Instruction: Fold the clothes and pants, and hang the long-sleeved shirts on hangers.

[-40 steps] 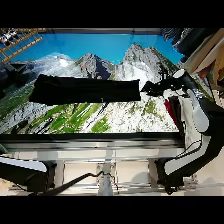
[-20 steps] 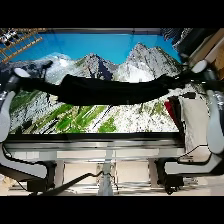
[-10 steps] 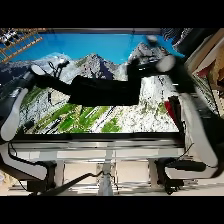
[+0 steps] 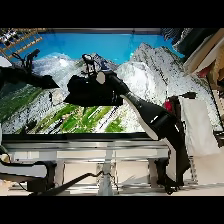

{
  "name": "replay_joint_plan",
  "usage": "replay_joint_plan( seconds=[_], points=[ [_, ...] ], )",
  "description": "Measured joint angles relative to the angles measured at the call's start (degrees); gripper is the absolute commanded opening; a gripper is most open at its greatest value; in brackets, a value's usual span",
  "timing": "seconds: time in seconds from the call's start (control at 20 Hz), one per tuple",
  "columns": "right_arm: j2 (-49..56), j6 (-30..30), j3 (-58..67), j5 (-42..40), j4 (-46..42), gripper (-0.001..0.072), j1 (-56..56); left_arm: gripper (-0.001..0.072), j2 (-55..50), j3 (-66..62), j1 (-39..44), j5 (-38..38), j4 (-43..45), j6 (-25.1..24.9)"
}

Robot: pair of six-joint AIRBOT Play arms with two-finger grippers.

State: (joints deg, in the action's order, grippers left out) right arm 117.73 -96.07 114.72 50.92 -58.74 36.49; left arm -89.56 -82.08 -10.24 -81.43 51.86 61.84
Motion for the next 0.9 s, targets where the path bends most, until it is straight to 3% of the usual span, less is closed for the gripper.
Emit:
replay_joint_plan(
  seconds=[0.25,0.3,0.35,0.4,0.65,0.9],
  points=[
    [-10.5,0.7,-4.3,11.5,-6.1,0.0427,-11.1,0.0007,0.2,0.0,1.9,1.6,0.0,-1.6],
    [-13.2,1.1,-7.2,13.5,-6.5,0.0487,-14.1,0.0007,0.2,0.0,2.6,2.6,-0.1,-2.1],
    [-15.5,1.6,-10.3,14.9,-6.3,0.0604,-16.9,0.0007,-0.1,0.0,3.4,3.8,-0.1,-2.4],
    [-17.4,2.2,-13.9,16.2,-5.2,0.0619,-19.6,0.0007,-0.5,0.0,4.3,5.0,-0.1,-2.7],
    [-20.3,10.0,-31.6,15.7,7.4,0.0633,-30.1,0.0007,-3.7,0.0,8.0,7.8,-0.1,-2.8],
    [-11.6,20.2,-33.4,13.9,22.5,0.0637,-33.2,0.0007,-4.7,-0.1,9.2,8.3,0.0,-2.4]
  ],
)
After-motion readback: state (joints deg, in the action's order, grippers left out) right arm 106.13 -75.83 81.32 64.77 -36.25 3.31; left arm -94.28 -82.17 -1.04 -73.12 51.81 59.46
